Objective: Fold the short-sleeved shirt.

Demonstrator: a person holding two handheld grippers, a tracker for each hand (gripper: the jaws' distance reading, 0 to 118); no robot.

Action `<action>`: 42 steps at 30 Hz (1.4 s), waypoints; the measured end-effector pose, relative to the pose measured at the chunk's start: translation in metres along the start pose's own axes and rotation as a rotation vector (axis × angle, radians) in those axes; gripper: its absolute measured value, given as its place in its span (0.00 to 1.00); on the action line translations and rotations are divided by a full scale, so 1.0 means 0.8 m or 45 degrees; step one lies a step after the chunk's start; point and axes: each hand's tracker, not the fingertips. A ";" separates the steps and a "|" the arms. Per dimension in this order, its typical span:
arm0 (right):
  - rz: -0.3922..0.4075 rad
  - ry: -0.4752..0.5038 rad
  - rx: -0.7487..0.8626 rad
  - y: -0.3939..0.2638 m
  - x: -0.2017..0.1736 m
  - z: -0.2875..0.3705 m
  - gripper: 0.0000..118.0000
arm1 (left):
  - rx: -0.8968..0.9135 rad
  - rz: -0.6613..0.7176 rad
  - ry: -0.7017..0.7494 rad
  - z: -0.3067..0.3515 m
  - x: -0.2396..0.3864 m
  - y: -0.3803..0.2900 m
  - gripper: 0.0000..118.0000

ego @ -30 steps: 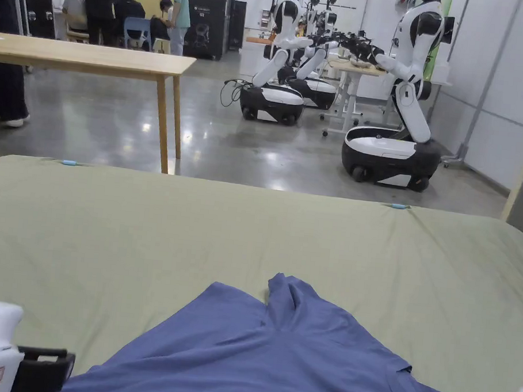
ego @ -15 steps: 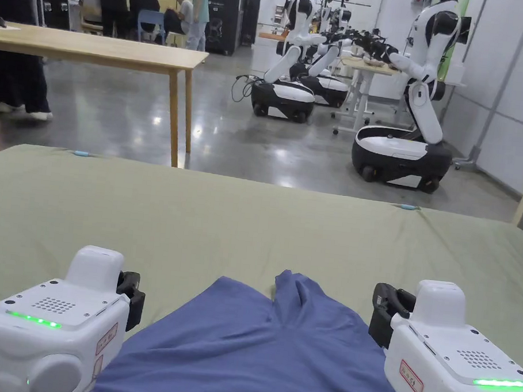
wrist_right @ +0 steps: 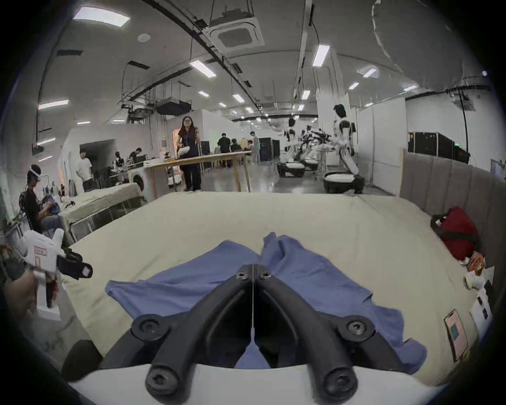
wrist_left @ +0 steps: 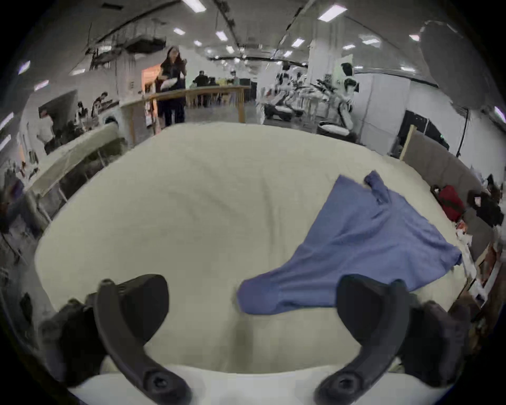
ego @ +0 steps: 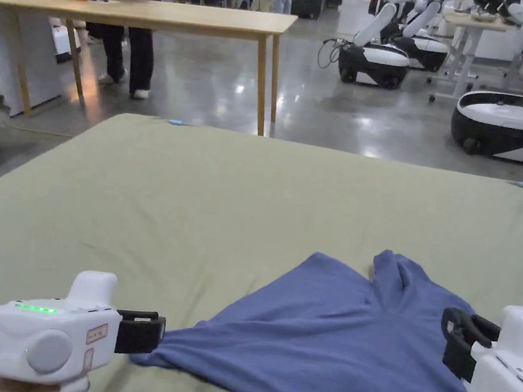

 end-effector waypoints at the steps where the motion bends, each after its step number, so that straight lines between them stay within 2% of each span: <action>1: 0.005 0.000 -0.010 -0.003 -0.002 -0.003 0.02 | -0.049 0.024 -0.020 -0.010 0.004 0.000 0.98; 5: 0.017 -0.004 -0.049 -0.008 0.001 -0.013 0.02 | -0.103 -0.028 0.001 -0.061 0.010 0.000 0.97; 6: 0.017 -0.010 -0.058 -0.009 0.003 -0.015 0.02 | -0.114 -0.026 0.015 -0.071 0.012 0.000 0.93; 7: 0.019 -0.015 -0.065 -0.010 0.005 -0.016 0.02 | -0.130 -0.019 0.021 -0.080 0.012 0.000 0.84; 8: 0.019 -0.020 -0.071 -0.010 0.008 -0.017 0.02 | -0.159 -0.011 0.027 -0.087 0.012 -0.001 0.66; 9: 0.019 -0.027 -0.079 -0.011 0.011 -0.018 0.02 | -0.195 -0.006 0.049 -0.101 0.005 -0.005 0.31; 10: 0.019 -0.032 -0.086 -0.011 0.014 -0.019 0.02 | -0.195 -0.010 0.062 -0.105 0.004 -0.008 0.22; 11: 0.018 -0.039 -0.091 -0.010 0.017 -0.019 0.02 | -0.169 0.014 0.030 -0.104 0.003 -0.013 0.18; 12: 0.016 -0.045 -0.095 -0.008 0.021 -0.019 0.02 | -0.127 0.019 0.031 -0.100 0.005 -0.015 0.08; 17: -0.010 -0.057 -0.141 0.005 0.055 -0.039 0.02 | -0.056 0.040 -0.023 -0.082 0.008 -0.012 0.03; 21: 0.015 -0.165 -0.190 0.028 0.112 -0.081 0.02 | 0.037 -0.031 -0.038 -0.040 0.033 0.007 0.03; 24: 0.001 -0.212 -0.311 0.042 0.161 -0.138 0.02 | 0.070 -0.086 -0.043 -0.026 0.049 0.019 0.03; 25: -0.017 -0.191 -0.342 0.044 0.174 -0.157 0.09 | 0.083 -0.097 -0.047 -0.024 0.052 0.021 0.03; 26: -0.037 -0.162 -0.374 0.045 0.188 -0.181 0.32 | 0.088 -0.102 -0.049 -0.022 0.056 0.025 0.03; 27: -0.046 -0.186 -0.441 0.043 0.200 -0.211 0.79 | 0.083 -0.108 -0.054 -0.022 0.060 0.028 0.03; 28: -0.038 -0.231 -0.520 0.040 0.209 -0.235 1.00 | 0.084 -0.109 -0.054 -0.022 0.062 0.029 0.03; 29: -0.018 -0.272 -0.517 0.040 0.214 -0.255 1.00 | 0.089 -0.115 -0.050 -0.021 0.068 0.030 0.03; 33: -0.028 -0.248 -0.659 0.021 0.221 -0.336 0.98 | 0.069 -0.144 -0.020 -0.031 0.076 0.032 0.03; 37: 0.091 -0.284 -0.774 -0.009 0.214 -0.375 0.96 | 0.037 -0.144 -0.001 -0.041 0.076 0.032 0.03; 38: 0.108 -0.274 -0.825 -0.015 0.213 -0.378 0.91 | 0.034 -0.148 0.004 -0.042 0.077 0.032 0.03; 39: 0.078 -0.250 -0.848 -0.022 0.214 -0.378 0.82 | 0.030 -0.152 0.006 -0.044 0.077 0.032 0.03; 40: -0.012 -0.192 -0.788 -0.022 0.216 -0.371 0.74 | 0.026 -0.156 0.005 -0.046 0.077 0.033 0.03; 41: -0.036 -0.248 -0.735 -0.017 0.214 -0.362 0.57 | 0.026 -0.158 0.007 -0.047 0.076 0.033 0.03; 42: -0.037 -0.237 -0.716 -0.014 0.210 -0.356 0.26 | 0.025 -0.161 0.007 -0.048 0.076 0.034 0.03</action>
